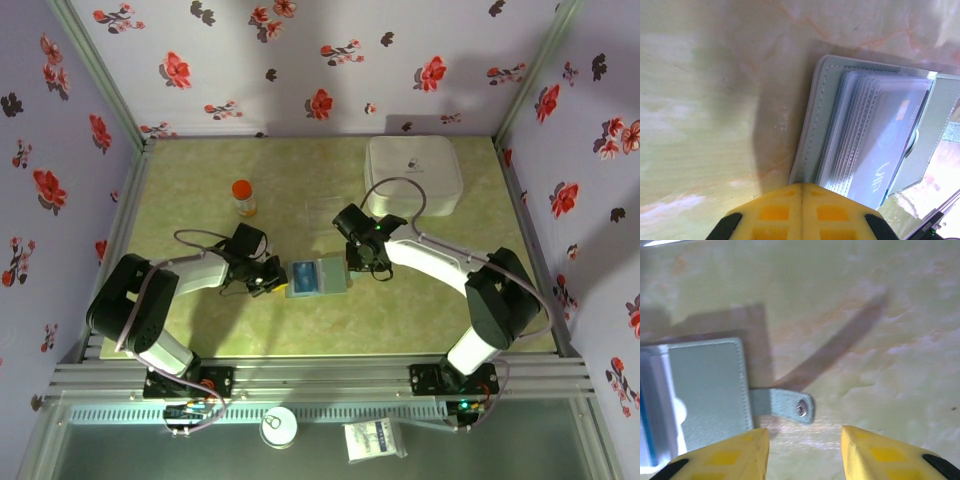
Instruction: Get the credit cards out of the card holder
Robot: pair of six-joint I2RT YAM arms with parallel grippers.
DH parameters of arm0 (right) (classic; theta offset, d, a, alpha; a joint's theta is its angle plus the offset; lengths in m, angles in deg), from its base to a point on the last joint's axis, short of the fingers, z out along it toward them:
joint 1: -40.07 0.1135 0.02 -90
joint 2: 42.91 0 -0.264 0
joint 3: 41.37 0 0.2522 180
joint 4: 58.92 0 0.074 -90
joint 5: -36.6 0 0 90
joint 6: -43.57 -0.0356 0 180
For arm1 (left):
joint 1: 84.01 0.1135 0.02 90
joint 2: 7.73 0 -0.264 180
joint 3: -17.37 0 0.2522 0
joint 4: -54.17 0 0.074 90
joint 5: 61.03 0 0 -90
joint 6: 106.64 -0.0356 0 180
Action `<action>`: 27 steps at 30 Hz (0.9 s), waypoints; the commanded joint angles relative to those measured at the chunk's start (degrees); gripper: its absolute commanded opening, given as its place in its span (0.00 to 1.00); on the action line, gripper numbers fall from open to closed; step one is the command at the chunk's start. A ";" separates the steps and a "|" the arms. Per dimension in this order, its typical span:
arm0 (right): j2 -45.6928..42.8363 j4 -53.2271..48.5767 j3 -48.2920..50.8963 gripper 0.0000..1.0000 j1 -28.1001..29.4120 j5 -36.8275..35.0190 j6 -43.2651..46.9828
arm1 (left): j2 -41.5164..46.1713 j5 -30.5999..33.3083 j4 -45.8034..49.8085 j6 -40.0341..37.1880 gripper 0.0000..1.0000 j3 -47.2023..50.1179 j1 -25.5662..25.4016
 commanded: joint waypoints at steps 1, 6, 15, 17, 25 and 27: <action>0.92 1.28 -1.41 0.43 0.87 5.68 -0.47 | 0.94 0.74 2.22 0.24 0.02 0.55 -0.23; 4.40 4.33 -1.24 0.45 1.41 9.75 -1.72 | 0.01 0.89 1.79 0.11 0.02 0.71 -0.23; 9.23 5.08 -1.93 0.63 1.27 7.45 -0.10 | -0.23 0.87 1.50 -0.02 0.02 1.09 -0.25; 10.33 4.48 -2.10 0.66 1.07 6.43 0.26 | -0.19 0.83 1.41 0.13 0.02 1.15 -0.24; 13.18 4.01 -2.26 0.72 0.46 5.11 2.06 | -0.60 0.87 1.32 -0.02 0.02 1.23 -0.23; 13.89 4.13 -2.11 0.72 0.27 5.06 2.34 | -0.54 0.87 1.32 0.01 0.02 1.19 -0.23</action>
